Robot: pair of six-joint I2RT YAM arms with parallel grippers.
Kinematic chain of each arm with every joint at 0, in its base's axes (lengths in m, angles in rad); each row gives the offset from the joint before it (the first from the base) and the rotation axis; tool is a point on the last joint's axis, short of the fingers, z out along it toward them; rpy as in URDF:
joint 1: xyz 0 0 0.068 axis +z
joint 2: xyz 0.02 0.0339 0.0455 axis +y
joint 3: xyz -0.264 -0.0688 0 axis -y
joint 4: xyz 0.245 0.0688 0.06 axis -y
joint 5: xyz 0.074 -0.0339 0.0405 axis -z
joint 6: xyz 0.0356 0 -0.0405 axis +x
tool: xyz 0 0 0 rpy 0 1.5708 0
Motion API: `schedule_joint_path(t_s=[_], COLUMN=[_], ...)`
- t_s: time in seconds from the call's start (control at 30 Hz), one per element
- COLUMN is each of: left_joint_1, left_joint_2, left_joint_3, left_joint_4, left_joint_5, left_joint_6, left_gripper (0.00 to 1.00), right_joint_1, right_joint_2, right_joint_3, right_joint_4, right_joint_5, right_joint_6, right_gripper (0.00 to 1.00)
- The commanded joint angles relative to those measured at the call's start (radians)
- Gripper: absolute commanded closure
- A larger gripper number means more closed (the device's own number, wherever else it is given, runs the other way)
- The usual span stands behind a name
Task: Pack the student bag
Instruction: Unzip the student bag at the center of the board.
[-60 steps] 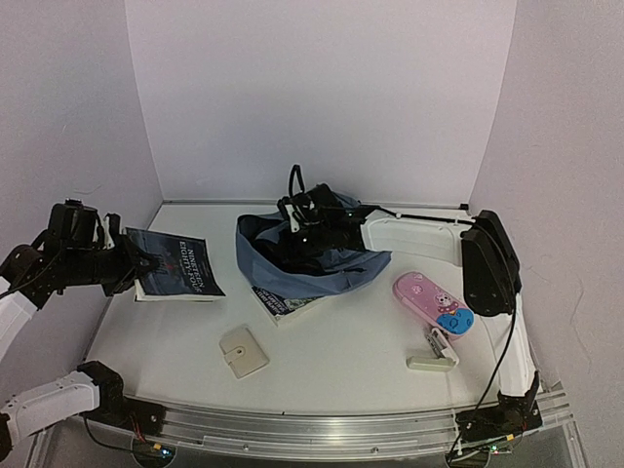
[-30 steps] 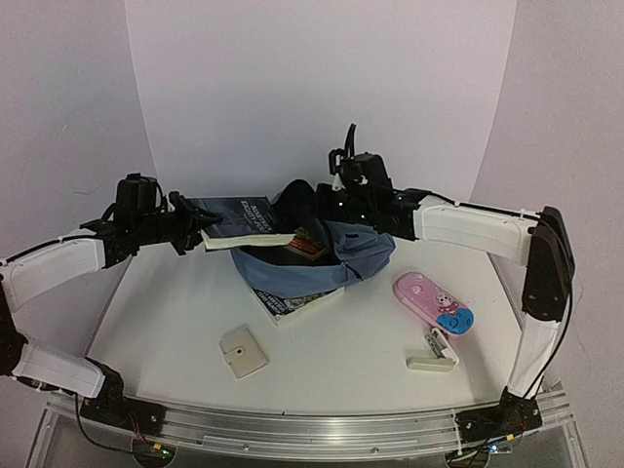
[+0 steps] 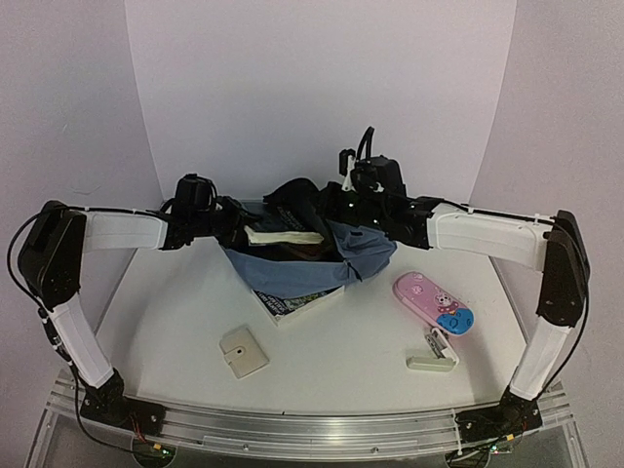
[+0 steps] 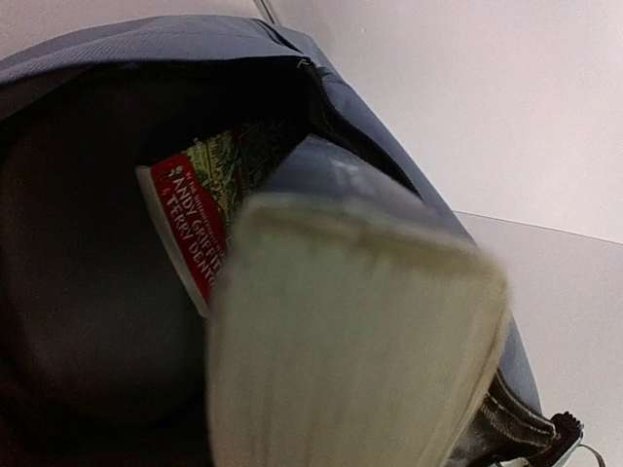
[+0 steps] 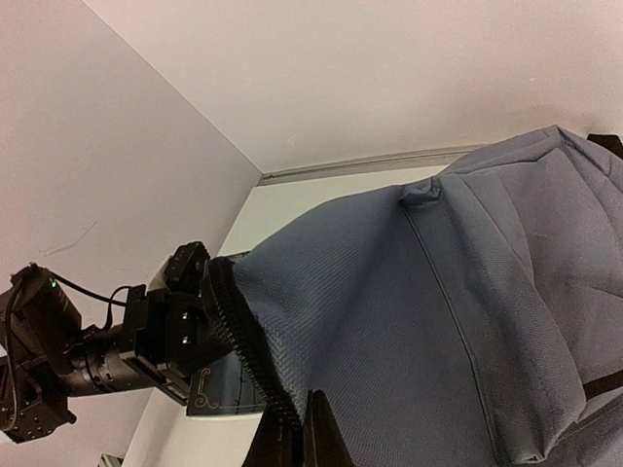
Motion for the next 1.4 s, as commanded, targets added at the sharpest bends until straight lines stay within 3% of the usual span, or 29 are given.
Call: schedule_joint_path(t_s=[0.0, 0.3, 0.43, 0.6, 0.7, 0.83, 1.0, 1.37], left_joint_1=[-0.034, -0.113, -0.124, -0.122, -0.122, -0.122, -0.122, -0.125], left_joint_2=[0.062, 0.259, 0.316, 0.294, 0.249, 0.181, 0.131, 0.212], left_joint_3=[0.146, 0.27, 0.365, 0.365, 0.338, 0.311, 0.296, 0.373], left_joint_4=[0.164, 0.19, 0.085, -0.044, -0.134, -0.276, -0.383, -0.454], left_joint_5=[0.029, -0.03, -0.052, -0.076, -0.091, -0.139, -0.171, -0.131], left_joint_6=[0.003, 0.039, 0.107, 0.182, 0.229, 0.302, 0.359, 0.368], left_gripper=[1.0, 1.0, 1.0, 0.76, 0.48, 0.29, 0.2, 0.18], right_joint_1=[0.006, 0.006, 0.006, 0.006, 0.006, 0.007, 0.007, 0.006], right_joint_2=[-0.088, -0.094, -0.104, -0.132, -0.145, -0.15, -0.148, -0.132], right_joint_3=[0.002, 0.008, -0.005, -0.033, -0.045, -0.053, -0.059, -0.06], right_joint_4=[0.112, 0.118, 0.119, 0.118, 0.114, 0.107, 0.104, 0.104], right_joint_5=[-0.022, -0.023, -0.009, 0.024, 0.053, 0.067, 0.067, 0.047], right_joint_6=[0.013, 0.017, 0.01, -0.001, -0.013, -0.022, -0.026, -0.015], right_gripper=[1.0, 1.0, 1.0, 1.0, 1.0, 1.0, 1.0, 1.0])
